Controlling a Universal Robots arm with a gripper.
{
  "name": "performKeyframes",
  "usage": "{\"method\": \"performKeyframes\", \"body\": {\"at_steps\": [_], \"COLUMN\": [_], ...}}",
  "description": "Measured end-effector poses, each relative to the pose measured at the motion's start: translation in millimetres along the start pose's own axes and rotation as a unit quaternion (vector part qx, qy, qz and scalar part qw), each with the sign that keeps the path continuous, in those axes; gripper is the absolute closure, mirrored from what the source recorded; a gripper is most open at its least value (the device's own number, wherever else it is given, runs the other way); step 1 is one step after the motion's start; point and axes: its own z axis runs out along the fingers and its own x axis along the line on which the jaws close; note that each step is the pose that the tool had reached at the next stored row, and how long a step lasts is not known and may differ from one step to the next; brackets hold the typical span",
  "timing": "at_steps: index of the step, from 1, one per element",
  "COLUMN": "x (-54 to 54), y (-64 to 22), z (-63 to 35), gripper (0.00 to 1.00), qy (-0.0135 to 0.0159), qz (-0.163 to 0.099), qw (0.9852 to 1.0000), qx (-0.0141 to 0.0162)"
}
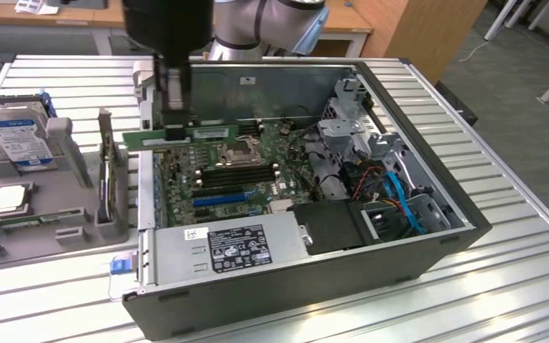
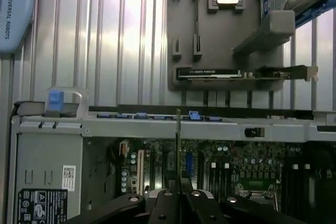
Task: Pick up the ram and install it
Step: 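Pick up the ram and move it above insertion slot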
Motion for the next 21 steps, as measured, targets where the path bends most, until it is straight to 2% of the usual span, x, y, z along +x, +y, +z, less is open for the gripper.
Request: {"method": "performKeyframes", "body": {"at_steps": [6,21], "x": [0.1,0.5], "y": [-27.2,-94.6], "z": [-1.2,-4.3], "gripper": [0.88,0.88], "qy": [-0.0004,-0.0075], "qz": [0.0,0.0], "qw": [1.0,1.0], "qx": [-0.0001,0.0]}}
